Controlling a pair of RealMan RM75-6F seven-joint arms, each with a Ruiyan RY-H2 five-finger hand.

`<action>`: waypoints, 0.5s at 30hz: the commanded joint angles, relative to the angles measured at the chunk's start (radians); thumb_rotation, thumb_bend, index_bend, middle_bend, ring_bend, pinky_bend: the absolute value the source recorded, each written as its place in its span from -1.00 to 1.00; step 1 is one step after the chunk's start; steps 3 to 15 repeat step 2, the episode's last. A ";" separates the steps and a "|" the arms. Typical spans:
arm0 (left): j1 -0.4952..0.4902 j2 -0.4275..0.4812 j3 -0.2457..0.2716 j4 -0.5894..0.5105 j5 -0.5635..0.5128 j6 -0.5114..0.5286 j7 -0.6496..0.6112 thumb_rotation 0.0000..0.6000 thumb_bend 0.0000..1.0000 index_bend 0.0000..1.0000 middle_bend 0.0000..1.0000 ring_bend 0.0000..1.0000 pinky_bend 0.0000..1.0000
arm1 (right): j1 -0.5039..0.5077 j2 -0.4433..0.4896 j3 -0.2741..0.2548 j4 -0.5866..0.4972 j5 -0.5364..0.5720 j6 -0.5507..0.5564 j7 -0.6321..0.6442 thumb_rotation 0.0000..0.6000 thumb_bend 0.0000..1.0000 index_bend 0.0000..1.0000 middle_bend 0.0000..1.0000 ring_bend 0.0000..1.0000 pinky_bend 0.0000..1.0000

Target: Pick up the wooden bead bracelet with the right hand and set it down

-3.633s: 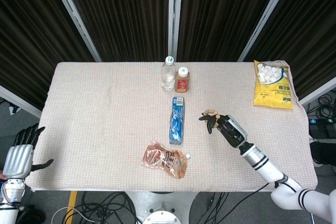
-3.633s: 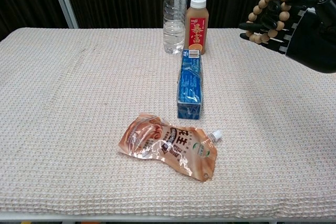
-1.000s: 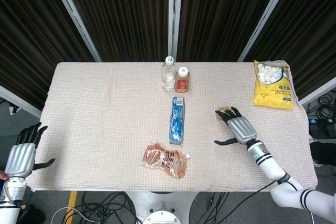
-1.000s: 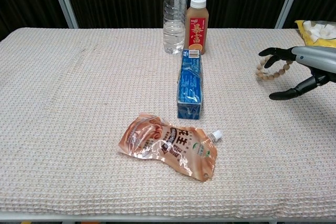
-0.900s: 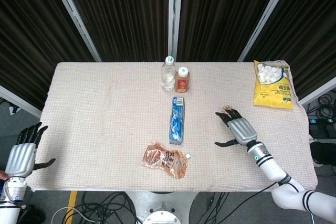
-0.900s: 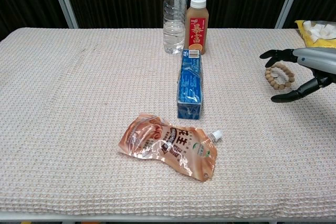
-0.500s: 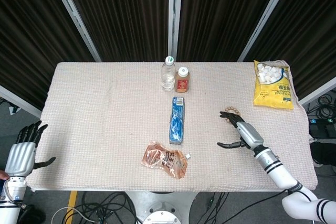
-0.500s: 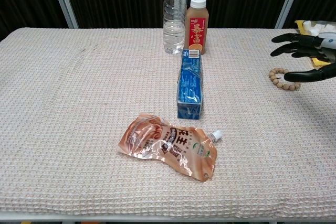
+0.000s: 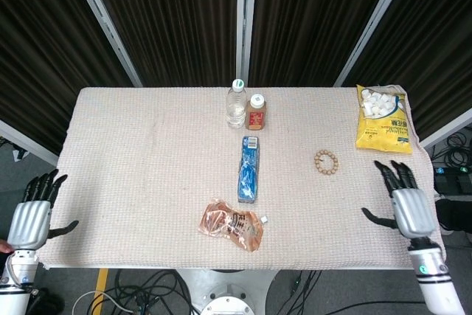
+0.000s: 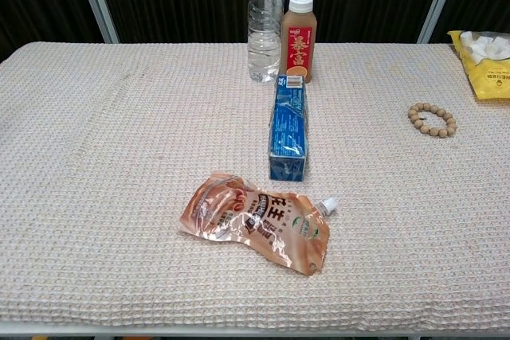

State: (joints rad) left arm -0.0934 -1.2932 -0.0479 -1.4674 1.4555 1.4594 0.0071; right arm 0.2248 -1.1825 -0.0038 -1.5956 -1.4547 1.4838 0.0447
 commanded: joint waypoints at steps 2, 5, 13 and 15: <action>0.001 -0.003 -0.001 -0.001 -0.005 0.002 0.036 1.00 -1.00 -0.79 -0.96 -1.00 -1.00 | -0.068 0.038 -0.006 -0.048 -0.018 0.063 -0.069 0.72 -0.80 -1.00 -0.74 -1.00 -1.00; 0.001 -0.003 -0.001 -0.001 -0.005 0.002 0.036 1.00 -1.00 -0.79 -0.96 -1.00 -1.00 | -0.068 0.038 -0.006 -0.048 -0.018 0.063 -0.069 0.72 -0.80 -1.00 -0.74 -1.00 -1.00; 0.001 -0.003 -0.001 -0.001 -0.005 0.002 0.036 1.00 -1.00 -0.79 -0.96 -1.00 -1.00 | -0.068 0.038 -0.006 -0.048 -0.018 0.063 -0.069 0.72 -0.80 -1.00 -0.74 -1.00 -1.00; 0.001 -0.003 -0.001 -0.001 -0.005 0.002 0.036 1.00 -1.00 -0.79 -0.96 -1.00 -1.00 | -0.068 0.038 -0.006 -0.048 -0.018 0.063 -0.069 0.72 -0.80 -1.00 -0.74 -1.00 -1.00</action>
